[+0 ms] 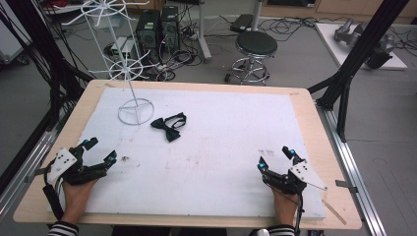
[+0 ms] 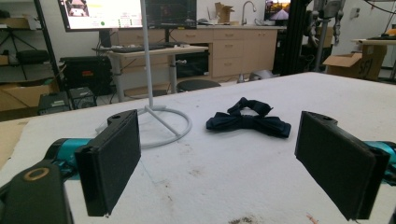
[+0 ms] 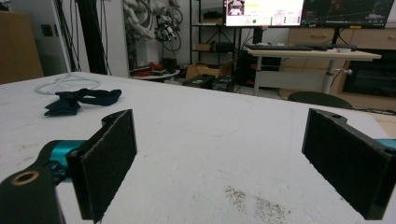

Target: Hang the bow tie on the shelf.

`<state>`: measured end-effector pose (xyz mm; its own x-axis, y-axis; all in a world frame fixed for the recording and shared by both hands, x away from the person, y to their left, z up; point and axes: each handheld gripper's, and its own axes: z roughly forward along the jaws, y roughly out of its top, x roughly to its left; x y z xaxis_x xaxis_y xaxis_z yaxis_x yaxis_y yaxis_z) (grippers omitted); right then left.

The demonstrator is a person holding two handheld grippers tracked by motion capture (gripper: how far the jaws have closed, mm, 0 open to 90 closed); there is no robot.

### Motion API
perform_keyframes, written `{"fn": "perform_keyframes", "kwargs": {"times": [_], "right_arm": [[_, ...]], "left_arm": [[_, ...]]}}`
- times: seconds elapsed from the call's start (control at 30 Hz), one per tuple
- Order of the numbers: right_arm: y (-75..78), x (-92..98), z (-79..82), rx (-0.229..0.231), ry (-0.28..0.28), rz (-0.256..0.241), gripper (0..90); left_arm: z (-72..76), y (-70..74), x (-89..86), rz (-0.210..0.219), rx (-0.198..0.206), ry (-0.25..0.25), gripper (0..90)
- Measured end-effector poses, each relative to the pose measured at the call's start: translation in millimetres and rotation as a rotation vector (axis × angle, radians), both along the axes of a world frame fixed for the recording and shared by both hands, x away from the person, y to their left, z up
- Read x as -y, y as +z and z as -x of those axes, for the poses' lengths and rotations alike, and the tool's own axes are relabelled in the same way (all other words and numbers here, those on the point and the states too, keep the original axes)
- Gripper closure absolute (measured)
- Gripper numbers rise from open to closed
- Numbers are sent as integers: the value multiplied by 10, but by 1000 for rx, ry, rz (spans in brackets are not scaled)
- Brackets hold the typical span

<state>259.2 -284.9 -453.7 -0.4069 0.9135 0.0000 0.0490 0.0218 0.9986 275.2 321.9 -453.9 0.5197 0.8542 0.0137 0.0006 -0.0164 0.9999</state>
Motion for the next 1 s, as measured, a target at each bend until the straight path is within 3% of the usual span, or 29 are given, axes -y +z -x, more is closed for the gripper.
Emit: {"fn": "perform_keyframes", "kwargs": {"times": [0.6,0.8,1.0], "right_arm": [[2,-3,-3,-11,3,-1,93],[2,3,-5,-20,-2,-22,93],[1,4,-8,-16,-1,-13,93]], "left_arm": [[-50,55,-44,15,-39,3,144],[-70,210,-41,12,-24,-12,144],[-125,403,55,-16,-13,-45,144]]}}
